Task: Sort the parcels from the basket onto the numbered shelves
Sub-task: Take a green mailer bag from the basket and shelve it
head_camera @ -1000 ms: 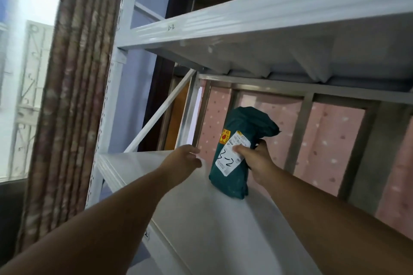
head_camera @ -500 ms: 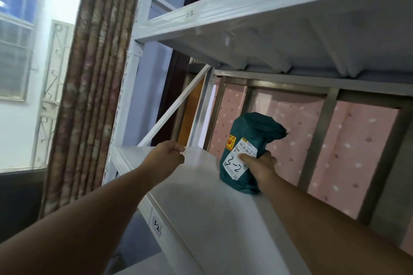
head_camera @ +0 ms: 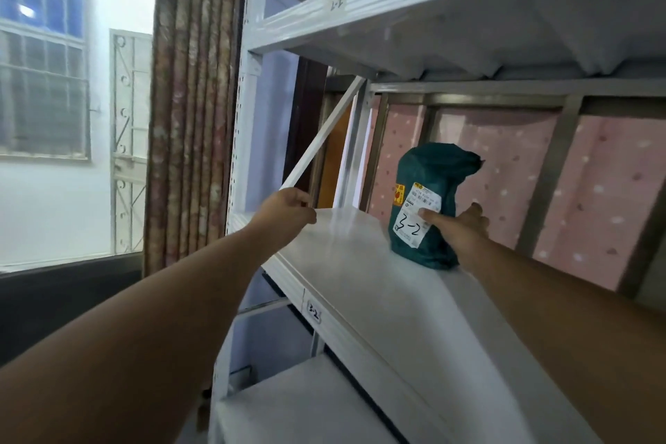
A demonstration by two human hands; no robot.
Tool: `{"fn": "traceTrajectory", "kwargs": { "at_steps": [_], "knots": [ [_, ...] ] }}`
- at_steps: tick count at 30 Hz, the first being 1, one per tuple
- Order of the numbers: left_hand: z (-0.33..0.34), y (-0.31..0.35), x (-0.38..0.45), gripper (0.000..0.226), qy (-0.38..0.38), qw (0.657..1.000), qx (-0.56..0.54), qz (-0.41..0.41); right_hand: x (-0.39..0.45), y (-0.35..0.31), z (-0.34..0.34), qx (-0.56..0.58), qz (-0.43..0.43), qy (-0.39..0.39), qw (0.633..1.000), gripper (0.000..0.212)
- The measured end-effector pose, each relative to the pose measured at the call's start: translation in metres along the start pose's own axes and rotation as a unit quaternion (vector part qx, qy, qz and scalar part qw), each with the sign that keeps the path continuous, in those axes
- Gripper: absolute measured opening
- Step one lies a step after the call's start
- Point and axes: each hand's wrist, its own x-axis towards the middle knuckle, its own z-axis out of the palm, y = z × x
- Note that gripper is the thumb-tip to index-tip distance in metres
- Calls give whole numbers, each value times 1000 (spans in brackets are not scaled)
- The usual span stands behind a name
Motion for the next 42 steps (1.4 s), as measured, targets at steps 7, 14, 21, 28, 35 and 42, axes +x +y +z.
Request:
{"fn": "traceTrajectory", "kwargs": {
  "at_steps": [7, 14, 21, 28, 35, 42],
  "knots": [
    [-28, 10, -26, 44, -26, 999, 19, 1, -33, -13, -19, -2, -10, -4, 1000, 125],
    [-52, 14, -46, 54, -37, 999, 36, -1, -67, -21, -34, -5, -18, -19, 1000, 128],
    [-64, 22, -61, 61, -49, 998, 39, -4, -99, -25, -42, -8, -23, -41, 999, 128],
    [-60, 27, -77, 64, -65, 997, 50, -9, -126, -28, -41, -62, -50, -57, 995, 119],
    [-62, 30, -91, 70, -98, 989, 106, -14, -166, -38, -45, -93, -43, -93, 990, 115],
    [-84, 44, -124, 75, -120, 979, 164, 11, -208, -50, -60, -116, -51, -146, 981, 105]
  ]
}}
